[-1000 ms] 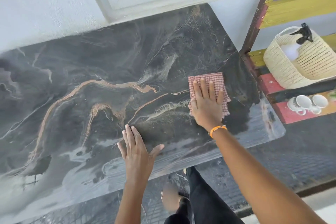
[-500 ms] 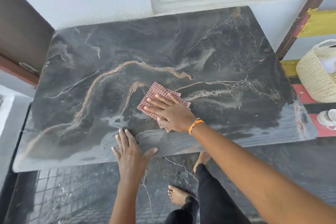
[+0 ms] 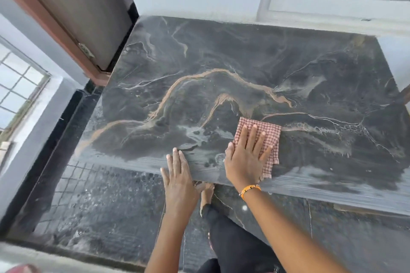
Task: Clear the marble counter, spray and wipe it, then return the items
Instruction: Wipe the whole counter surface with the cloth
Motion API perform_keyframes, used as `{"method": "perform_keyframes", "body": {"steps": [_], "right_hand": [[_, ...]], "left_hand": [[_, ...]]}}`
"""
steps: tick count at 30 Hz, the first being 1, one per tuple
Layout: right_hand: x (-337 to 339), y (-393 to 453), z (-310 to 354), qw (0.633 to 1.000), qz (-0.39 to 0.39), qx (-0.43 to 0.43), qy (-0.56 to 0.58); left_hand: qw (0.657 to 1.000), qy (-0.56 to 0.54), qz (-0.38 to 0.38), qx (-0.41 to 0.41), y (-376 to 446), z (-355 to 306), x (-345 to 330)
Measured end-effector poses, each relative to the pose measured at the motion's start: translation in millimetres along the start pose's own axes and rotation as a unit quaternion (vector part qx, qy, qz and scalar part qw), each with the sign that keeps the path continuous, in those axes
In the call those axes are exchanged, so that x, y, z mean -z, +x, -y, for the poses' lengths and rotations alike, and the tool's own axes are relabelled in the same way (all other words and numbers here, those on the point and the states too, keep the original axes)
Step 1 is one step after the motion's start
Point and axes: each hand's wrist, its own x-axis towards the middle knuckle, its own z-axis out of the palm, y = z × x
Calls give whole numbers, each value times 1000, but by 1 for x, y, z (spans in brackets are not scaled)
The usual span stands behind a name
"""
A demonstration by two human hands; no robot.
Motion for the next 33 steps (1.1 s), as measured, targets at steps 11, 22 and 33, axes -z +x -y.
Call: {"method": "perform_keyframes", "body": {"steps": [11,22,33], "right_hand": [[-25,99,146,1000,7,0,13],[-62,158,338,990,28,135,4],[-85,88,376,926,65,369,-55]], "left_hand": [[991,-37,-21,126,34,107,54],[980,-92,-48,172,101,183,116],[969,-186,-4,164,114,217,124]]}}
